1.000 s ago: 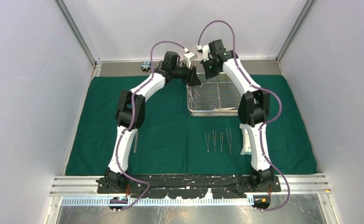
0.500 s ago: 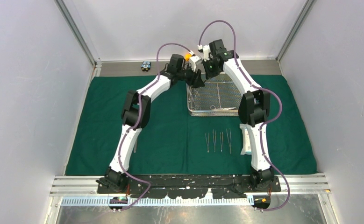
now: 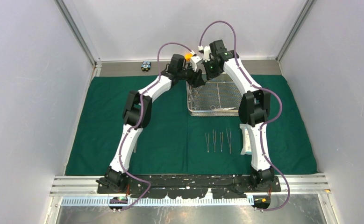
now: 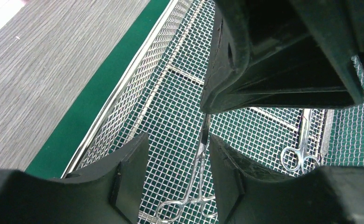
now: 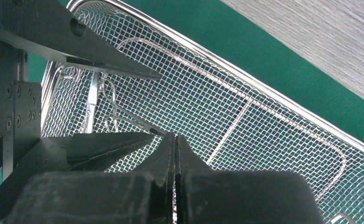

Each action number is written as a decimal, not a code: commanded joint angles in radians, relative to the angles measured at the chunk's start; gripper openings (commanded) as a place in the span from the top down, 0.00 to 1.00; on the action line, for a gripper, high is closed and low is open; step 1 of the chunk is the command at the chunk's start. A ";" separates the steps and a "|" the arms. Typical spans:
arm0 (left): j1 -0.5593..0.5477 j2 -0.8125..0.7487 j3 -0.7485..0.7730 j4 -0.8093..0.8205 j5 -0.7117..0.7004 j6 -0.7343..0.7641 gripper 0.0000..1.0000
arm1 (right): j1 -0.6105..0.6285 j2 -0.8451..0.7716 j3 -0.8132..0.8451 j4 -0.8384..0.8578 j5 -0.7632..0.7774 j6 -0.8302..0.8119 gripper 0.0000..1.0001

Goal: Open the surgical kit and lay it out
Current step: Pick up the medical item from the container.

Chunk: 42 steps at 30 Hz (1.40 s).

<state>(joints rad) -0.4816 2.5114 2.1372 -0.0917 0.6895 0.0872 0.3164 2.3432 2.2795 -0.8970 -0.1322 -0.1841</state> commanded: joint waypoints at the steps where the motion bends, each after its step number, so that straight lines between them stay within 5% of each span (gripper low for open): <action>1: -0.015 0.011 0.002 0.058 0.051 0.019 0.48 | 0.003 -0.058 0.038 0.028 -0.018 0.005 0.99; 16: -0.003 -0.004 -0.062 0.140 0.116 -0.012 0.48 | -0.002 -0.049 0.046 0.025 -0.010 0.003 1.00; 26: -0.004 -0.013 -0.074 0.126 0.027 -0.020 0.48 | -0.001 -0.044 0.058 0.017 -0.007 0.005 0.99; 35: -0.025 -0.002 -0.038 0.059 -0.023 0.017 0.59 | -0.001 -0.043 0.067 0.012 -0.007 0.009 1.00; 42: -0.025 -0.009 -0.048 0.060 0.042 0.041 0.54 | -0.001 -0.036 0.074 0.012 -0.008 0.013 0.99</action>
<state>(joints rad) -0.4900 2.5134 2.0777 0.0227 0.7040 0.0841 0.3058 2.3436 2.2814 -0.9295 -0.1196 -0.1841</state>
